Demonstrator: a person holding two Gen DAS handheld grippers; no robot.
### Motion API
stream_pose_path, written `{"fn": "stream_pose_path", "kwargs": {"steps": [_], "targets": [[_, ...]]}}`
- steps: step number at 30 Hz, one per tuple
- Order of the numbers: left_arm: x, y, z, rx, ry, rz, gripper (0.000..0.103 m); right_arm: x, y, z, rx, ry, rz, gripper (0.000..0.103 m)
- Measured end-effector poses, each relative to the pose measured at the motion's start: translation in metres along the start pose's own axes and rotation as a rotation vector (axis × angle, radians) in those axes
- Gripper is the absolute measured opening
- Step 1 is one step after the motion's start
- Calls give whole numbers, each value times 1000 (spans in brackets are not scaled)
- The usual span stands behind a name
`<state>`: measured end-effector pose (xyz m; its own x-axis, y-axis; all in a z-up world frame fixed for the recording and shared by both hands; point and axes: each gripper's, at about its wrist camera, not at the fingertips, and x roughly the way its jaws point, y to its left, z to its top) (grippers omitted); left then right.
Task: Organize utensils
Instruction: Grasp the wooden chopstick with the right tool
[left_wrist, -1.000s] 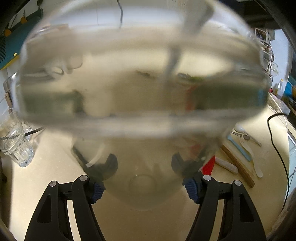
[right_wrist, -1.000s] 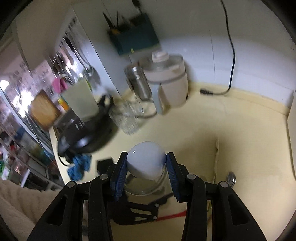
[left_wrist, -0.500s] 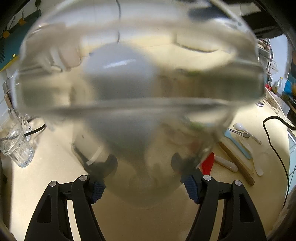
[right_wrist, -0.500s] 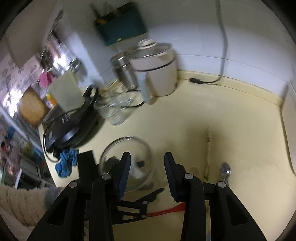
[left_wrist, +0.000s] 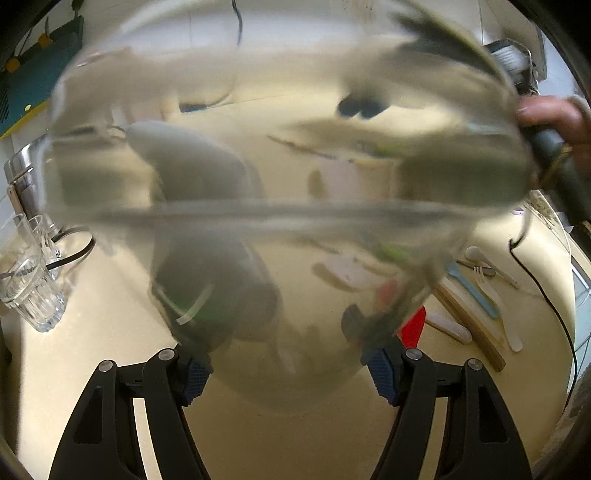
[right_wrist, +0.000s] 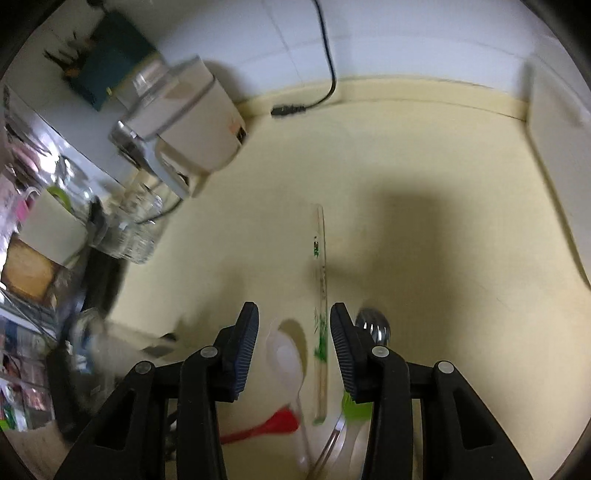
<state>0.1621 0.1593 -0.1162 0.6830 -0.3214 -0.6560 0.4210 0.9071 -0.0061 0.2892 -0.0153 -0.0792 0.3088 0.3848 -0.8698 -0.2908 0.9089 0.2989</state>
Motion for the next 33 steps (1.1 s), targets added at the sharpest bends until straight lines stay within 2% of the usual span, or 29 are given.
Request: {"fn": "stream_pose_path", "kwargs": {"steps": [8, 15, 17, 18, 19, 20, 23, 27, 33], "targets": [[0, 3, 0, -3, 8, -4, 74, 71, 23, 37, -143, 50, -184, 41], [0, 4, 3, -7, 9, -2, 74, 94, 14, 47, -159, 86, -226, 41], [0, 3, 2, -8, 9, -1, 74, 94, 16, 46, -186, 80, -238, 35], [0, 2, 3, -8, 10, -1, 74, 93, 16, 45, -201, 73, -229, 29], [0, 2, 3, -8, 10, -2, 74, 93, 17, 44, -209, 69, -225, 14], [0, 2, 3, -8, 10, -2, 74, 93, 18, 43, -218, 68, -226, 11], [0, 3, 3, -7, 11, -3, 74, 88, 15, 40, -187, 56, -187, 8], [0, 3, 3, -7, 11, -2, 74, 49, 15, 37, -117, -58, -88, 7], [-1, 3, 3, -6, 12, -1, 74, -31, 32, 24, -119, -243, 7, 7]]}}
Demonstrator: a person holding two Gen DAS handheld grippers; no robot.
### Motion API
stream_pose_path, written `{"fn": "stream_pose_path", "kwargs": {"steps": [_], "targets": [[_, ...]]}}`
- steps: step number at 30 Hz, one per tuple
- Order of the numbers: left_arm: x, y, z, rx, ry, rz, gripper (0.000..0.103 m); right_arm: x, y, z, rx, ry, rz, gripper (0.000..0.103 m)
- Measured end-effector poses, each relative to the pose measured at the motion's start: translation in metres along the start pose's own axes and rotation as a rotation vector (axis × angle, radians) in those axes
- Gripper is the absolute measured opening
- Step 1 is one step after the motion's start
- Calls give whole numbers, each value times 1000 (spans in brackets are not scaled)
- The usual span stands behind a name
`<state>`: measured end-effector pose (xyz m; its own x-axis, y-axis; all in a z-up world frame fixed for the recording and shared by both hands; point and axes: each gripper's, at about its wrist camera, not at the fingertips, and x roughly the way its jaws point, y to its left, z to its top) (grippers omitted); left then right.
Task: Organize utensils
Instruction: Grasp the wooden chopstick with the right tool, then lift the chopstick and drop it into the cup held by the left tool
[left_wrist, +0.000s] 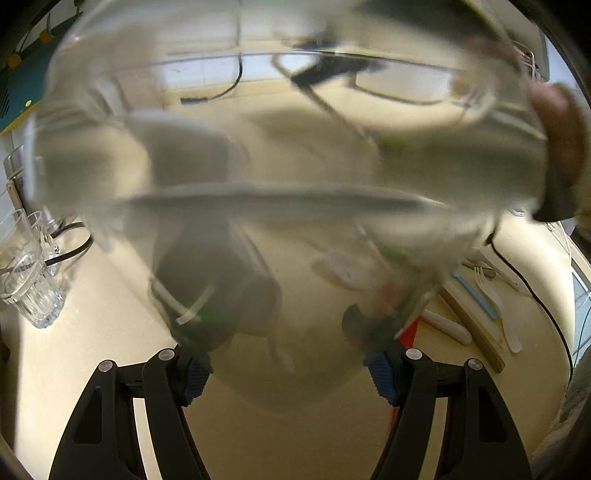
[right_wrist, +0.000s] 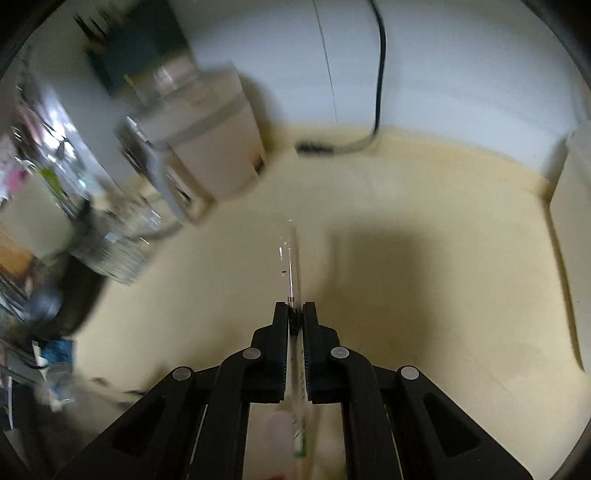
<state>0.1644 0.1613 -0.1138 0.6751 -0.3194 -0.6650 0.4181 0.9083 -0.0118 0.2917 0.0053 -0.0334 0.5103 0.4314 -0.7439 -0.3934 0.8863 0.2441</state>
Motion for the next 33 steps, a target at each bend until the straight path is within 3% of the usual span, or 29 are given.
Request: {"fn": "stream_pose_path", "kwargs": {"steps": [5, 9, 12, 16, 19, 25, 30, 32, 33], "targets": [[1, 0, 0, 0, 0, -1, 74, -65, 17, 7, -22, -128, 27, 7], [0, 0, 0, 0, 1, -2, 74, -68, 20, 8, -50, -94, 1, 8], [1, 0, 0, -1, 1, -2, 74, -40, 13, 0, -29, 7, 22, 11], [1, -1, -1, -3, 0, -5, 74, 19, 5, -32, -51, 203, -22, 16], [1, -2, -1, -4, 0, -6, 74, 53, 2, -46, -75, 290, -59, 16], [1, -2, -2, -5, 0, -5, 74, 95, 1, -43, -108, 345, -124, 17], [-1, -2, -3, -3, 0, -2, 74, 102, 14, -44, -217, 306, -163, 19], [-1, -3, -3, -2, 1, -1, 74, 100, 10, -45, -218, 297, -151, 10], [-1, -4, -3, -2, 1, -1, 74, 99, 9, -47, -213, 295, -148, 10]]}}
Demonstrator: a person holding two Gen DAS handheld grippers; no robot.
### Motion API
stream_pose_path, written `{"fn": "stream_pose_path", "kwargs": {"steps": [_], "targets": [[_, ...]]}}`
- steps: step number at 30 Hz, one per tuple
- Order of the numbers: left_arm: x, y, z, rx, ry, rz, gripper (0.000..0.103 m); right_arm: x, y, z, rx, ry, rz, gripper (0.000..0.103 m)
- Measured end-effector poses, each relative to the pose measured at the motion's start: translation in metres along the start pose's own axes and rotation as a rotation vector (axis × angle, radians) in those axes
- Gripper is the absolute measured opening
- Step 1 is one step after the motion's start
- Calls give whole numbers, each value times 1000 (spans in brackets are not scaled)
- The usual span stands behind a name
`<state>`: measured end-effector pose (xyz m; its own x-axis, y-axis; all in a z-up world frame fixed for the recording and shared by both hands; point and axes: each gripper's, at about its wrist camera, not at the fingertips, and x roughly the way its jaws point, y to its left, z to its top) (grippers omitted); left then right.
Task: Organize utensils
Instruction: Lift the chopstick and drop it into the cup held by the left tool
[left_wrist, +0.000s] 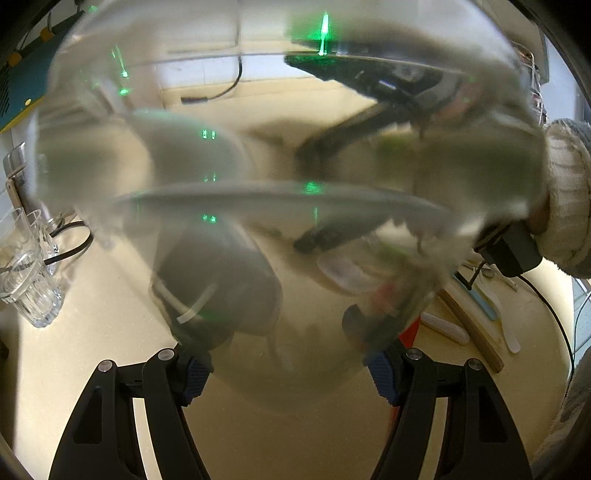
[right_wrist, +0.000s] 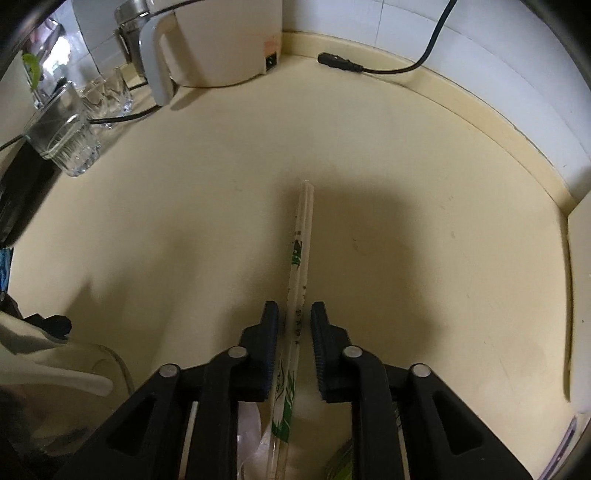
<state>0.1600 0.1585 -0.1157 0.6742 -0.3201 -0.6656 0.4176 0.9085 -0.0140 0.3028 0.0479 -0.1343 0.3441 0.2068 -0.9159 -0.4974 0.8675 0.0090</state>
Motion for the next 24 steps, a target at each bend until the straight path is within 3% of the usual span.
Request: {"fn": "stream_pose_path", "kwargs": {"steps": [6, 13, 19, 24], "targets": [[0, 2, 1, 0, 0, -1, 74, -27, -17, -12, 129, -77, 126, 6], [0, 1, 1, 0, 0, -1, 74, -91, -33, -25, 252, -256, 324, 6], [0, 2, 1, -1, 0, -2, 74, -163, -32, -21, 276, -461, 489, 6], [0, 3, 1, -1, 0, -2, 74, -211, -23, -10, 248, -579, 583, 6]]}}
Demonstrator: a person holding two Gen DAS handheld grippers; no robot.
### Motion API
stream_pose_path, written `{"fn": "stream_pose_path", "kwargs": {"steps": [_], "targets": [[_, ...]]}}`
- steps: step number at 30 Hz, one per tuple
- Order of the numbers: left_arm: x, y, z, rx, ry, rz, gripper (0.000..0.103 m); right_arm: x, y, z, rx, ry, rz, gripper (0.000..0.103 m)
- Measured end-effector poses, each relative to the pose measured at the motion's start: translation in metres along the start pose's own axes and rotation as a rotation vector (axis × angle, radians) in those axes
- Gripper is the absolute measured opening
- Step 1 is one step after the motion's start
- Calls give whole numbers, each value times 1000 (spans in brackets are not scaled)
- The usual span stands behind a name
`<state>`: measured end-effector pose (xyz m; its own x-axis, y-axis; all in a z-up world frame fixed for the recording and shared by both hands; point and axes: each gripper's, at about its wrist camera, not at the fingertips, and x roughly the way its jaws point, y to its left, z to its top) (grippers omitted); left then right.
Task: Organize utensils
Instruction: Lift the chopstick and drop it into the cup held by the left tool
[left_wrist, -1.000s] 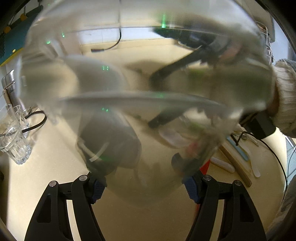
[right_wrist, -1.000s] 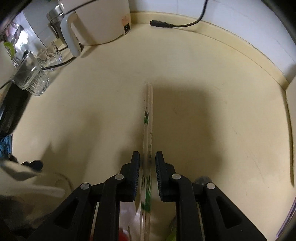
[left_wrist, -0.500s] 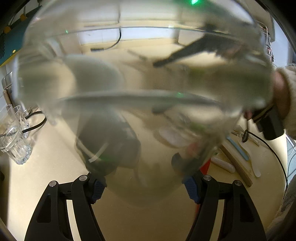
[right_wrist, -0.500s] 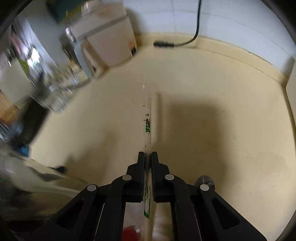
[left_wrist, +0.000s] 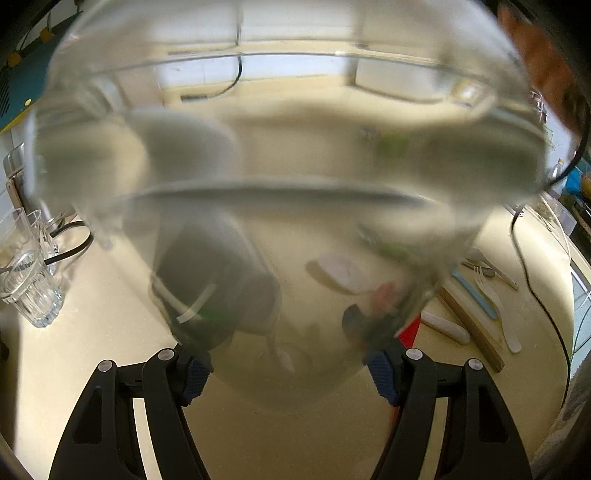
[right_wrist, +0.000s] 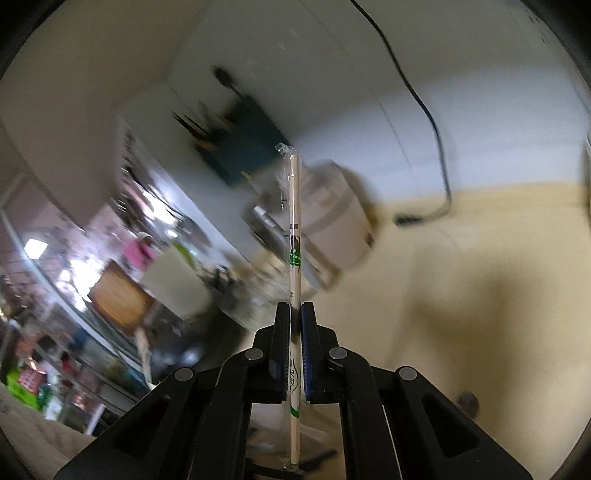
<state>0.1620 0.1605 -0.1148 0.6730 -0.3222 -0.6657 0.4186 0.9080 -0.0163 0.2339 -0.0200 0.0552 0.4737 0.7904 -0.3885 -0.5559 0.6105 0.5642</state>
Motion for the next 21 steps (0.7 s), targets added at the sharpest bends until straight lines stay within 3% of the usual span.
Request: {"fn": "stream_pose_path", "kwargs": {"steps": [4, 9, 13, 21], "targets": [[0, 0, 0, 0, 0, 0, 74, -6, 29, 15, -45, -49, 64, 6], [0, 0, 0, 0, 0, 0, 74, 12, 49, 20, -110, -49, 84, 6], [0, 0, 1, 0, 0, 0, 74, 32, 56, 9, -151, -11, 58, 6], [0, 1, 1, 0, 0, 0, 74, 44, 53, -37, -248, 113, -72, 8]]}}
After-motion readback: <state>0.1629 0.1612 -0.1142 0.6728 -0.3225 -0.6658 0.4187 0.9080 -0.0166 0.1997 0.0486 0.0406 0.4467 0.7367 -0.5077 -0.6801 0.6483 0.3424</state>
